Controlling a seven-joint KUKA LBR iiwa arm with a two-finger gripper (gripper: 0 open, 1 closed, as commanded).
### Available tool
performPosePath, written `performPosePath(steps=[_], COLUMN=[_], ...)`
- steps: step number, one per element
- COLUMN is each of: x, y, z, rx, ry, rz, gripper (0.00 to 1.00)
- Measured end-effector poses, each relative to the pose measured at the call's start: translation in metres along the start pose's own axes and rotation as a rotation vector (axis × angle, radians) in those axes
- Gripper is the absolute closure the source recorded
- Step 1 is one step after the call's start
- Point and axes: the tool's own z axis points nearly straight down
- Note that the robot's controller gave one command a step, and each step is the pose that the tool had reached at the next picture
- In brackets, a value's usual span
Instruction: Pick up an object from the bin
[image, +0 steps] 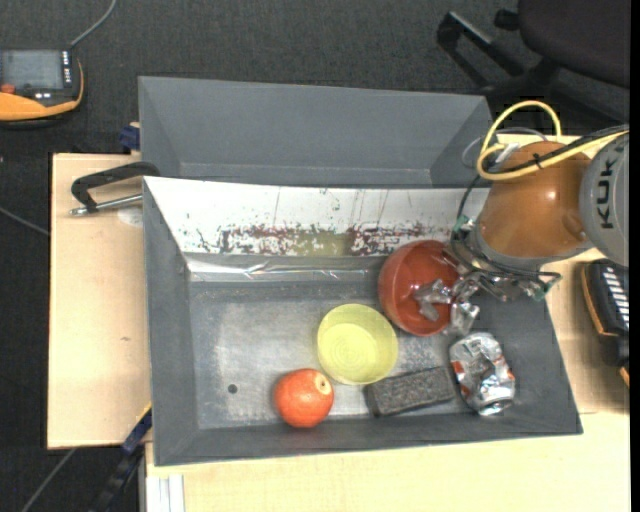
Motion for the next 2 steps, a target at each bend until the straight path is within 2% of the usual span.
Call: performPosePath(steps=[1, 2], x=[0.013, -0.001], y=[0.001, 0.036], z=[-0.120, -0.192], rx=[0.009, 0.013], ry=[-0.007, -0.015], rz=[0.035, 0.258], gripper=[1.00, 1.00])
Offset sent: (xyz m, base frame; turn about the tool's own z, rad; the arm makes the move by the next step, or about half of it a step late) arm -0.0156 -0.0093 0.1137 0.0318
